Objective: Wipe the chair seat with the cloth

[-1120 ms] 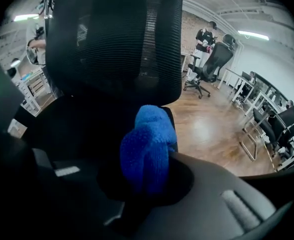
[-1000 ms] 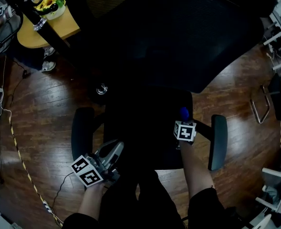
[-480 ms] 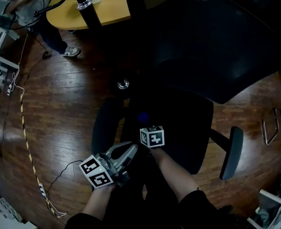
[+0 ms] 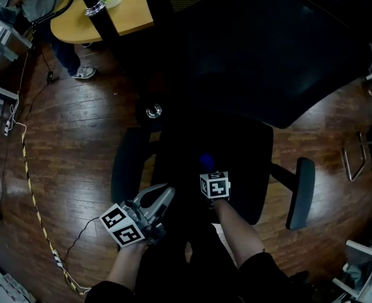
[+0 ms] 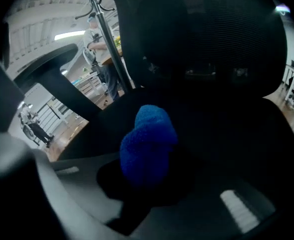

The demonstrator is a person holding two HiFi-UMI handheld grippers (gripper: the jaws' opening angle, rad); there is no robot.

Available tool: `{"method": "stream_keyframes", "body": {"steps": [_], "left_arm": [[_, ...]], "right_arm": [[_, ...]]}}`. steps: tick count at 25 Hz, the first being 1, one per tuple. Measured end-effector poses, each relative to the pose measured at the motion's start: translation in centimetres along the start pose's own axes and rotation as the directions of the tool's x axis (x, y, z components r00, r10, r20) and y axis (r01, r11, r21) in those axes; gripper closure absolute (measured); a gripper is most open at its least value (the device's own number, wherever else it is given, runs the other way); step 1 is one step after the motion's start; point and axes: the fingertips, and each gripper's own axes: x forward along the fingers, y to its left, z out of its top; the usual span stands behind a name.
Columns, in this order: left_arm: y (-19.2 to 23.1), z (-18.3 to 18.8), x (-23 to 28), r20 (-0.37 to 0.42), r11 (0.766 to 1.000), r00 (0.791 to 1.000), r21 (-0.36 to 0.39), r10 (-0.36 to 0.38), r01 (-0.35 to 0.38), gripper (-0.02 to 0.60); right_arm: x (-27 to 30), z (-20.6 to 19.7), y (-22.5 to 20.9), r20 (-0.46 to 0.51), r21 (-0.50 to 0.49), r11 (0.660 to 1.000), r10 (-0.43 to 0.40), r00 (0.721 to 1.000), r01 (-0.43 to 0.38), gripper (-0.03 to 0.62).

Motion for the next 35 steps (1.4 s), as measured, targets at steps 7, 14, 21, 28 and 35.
{"method": "stream_keyframes", "body": {"steps": [7,14,21,28,35], "left_arm": [[-0.7,-0.9,3.1,-0.045,1.0,0.999,0.001,-0.03,0.03,0.591],[-2.2,-1.4,5.2,-0.079,0.998,0.995,0.029,-0.053,0.055,0.591],[-2.2,-1.8,4.3,-0.06,0.999,0.998,0.021,-0.033,0.034,0.591],[-2.1,0.0,1.7,0.044,1.0,0.999,0.012,0.006,-0.006,0.591],[-1.4,2.2,-2.2,0.131,0.997,0.988,0.013,0.079,-0.081,0.59]], "right_arm": [[-6.8,-3.3,-12.8,-0.03,0.059,0.969,-0.237,0.971,0.238,0.559],[-11.0,-6.8,-18.7,-0.093,0.132,0.927,-0.341,0.935,0.351,0.559],[-11.4,-5.4,-18.7,-0.028,0.193,0.919,-0.344,0.938,0.343,0.559],[-5.6,-0.4,-5.2,0.005,0.112,0.992,-0.065,0.998,0.064,0.559],[-0.1,-0.7,10.6,-0.116,-0.038,0.975,0.212,0.97,-0.218,0.559]]}}
